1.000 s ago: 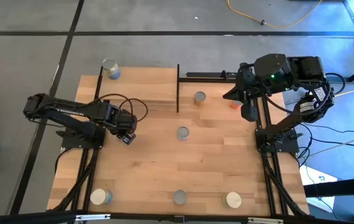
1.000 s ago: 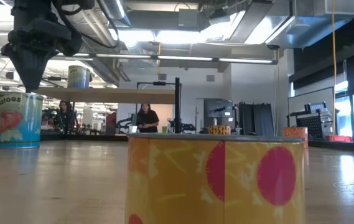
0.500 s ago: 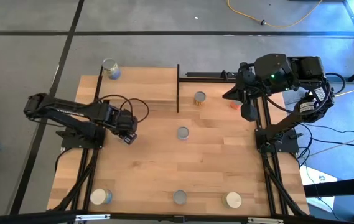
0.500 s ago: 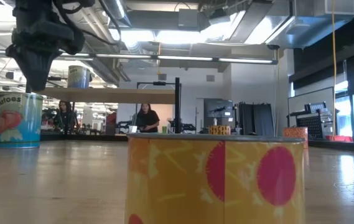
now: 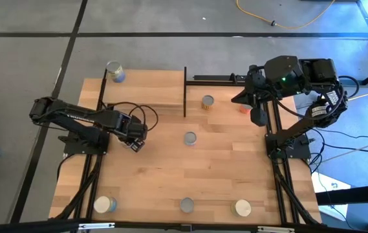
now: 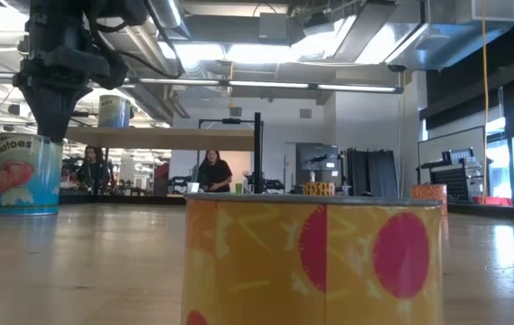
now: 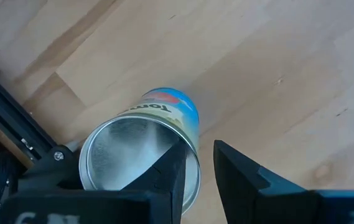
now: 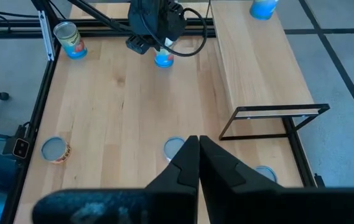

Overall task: Pick and place cans onto a shelf
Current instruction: Put the top blue canned tomatoes on the shelf aligned with the other blue canned peas

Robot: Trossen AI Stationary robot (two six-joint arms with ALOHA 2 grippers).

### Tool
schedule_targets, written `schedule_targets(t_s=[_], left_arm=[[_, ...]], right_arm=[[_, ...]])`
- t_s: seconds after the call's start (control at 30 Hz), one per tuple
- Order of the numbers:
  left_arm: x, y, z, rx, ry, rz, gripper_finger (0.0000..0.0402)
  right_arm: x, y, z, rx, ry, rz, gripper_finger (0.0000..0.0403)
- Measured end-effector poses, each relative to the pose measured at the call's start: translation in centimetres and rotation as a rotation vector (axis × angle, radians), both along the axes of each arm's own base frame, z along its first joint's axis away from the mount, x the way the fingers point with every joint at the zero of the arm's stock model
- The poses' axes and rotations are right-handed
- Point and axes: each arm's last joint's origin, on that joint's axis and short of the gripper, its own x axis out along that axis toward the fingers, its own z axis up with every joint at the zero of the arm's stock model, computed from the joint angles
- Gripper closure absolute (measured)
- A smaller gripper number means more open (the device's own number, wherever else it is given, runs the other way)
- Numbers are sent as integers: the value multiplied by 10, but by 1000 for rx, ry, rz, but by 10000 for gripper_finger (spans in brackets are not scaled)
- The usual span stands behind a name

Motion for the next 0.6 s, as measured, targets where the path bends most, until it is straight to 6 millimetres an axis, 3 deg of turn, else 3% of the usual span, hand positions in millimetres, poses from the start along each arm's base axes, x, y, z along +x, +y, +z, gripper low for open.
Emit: schedule_targets(t_s=[0.3, 0.6], left_arm=[[0, 0, 0, -7, 0, 37, 329], [-4, 0, 0, -29, 30, 90, 396]], right_arm=[[0, 0, 0, 0, 0, 0, 392], [0, 0, 0, 0, 0, 0, 392]])
